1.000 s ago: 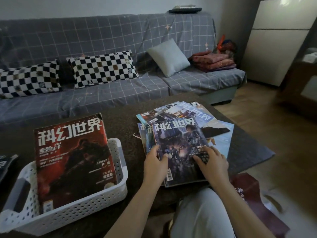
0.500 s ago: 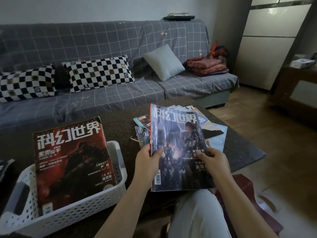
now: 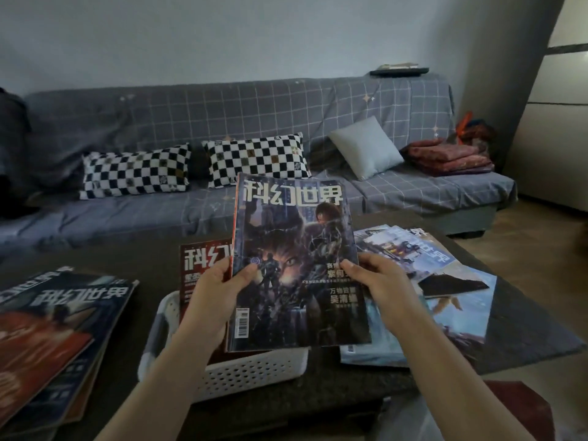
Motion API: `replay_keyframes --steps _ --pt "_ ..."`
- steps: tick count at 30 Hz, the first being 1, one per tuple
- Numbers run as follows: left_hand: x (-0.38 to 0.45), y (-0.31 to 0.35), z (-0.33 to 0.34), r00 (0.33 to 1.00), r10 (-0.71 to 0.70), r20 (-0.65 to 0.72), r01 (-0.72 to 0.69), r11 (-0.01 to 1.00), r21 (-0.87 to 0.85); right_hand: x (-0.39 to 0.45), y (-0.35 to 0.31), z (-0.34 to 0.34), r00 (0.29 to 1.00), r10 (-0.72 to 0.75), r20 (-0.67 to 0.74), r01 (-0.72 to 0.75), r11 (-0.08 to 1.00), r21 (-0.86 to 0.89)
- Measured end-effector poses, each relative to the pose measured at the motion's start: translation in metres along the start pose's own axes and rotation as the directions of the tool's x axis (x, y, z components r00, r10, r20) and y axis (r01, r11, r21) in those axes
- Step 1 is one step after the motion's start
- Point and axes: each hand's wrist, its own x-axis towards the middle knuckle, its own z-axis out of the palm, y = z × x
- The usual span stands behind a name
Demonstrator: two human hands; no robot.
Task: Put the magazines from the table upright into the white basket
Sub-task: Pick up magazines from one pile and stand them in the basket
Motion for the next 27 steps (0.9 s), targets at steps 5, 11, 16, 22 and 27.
replay_keyframes --steps 5,11,16,22,27 --pt "0.008 -0.011 -0.049 0.99 0.032 -0.141 -0.026 0.999 0.046 0.015 0.002 0.057 0.999 -0.046 0.022 0.048 0.994 -0.103" --pt "0.014 -0.027 -0.071 0.96 0.073 -0.271 -0.041 0.992 0.121 0.028 0.014 0.094 0.996 -0.075 0.046 0.084 0.966 -0.244" --pt "0.015 -0.043 -0.081 0.951 0.048 -0.306 0.047 0.954 0.296 0.032 0.033 0.099 0.996 -0.08 0.043 0.09 0.877 -0.472" --pt "0.015 -0.051 -0.079 0.959 0.021 -0.284 0.123 0.869 0.479 0.028 0.046 0.099 0.99 -0.08 0.116 0.137 0.737 -0.662" --pt "0.015 -0.051 -0.077 0.962 0.037 -0.27 0.139 0.787 0.601 0.028 0.05 0.107 0.981 -0.143 0.128 0.192 0.695 -0.693"
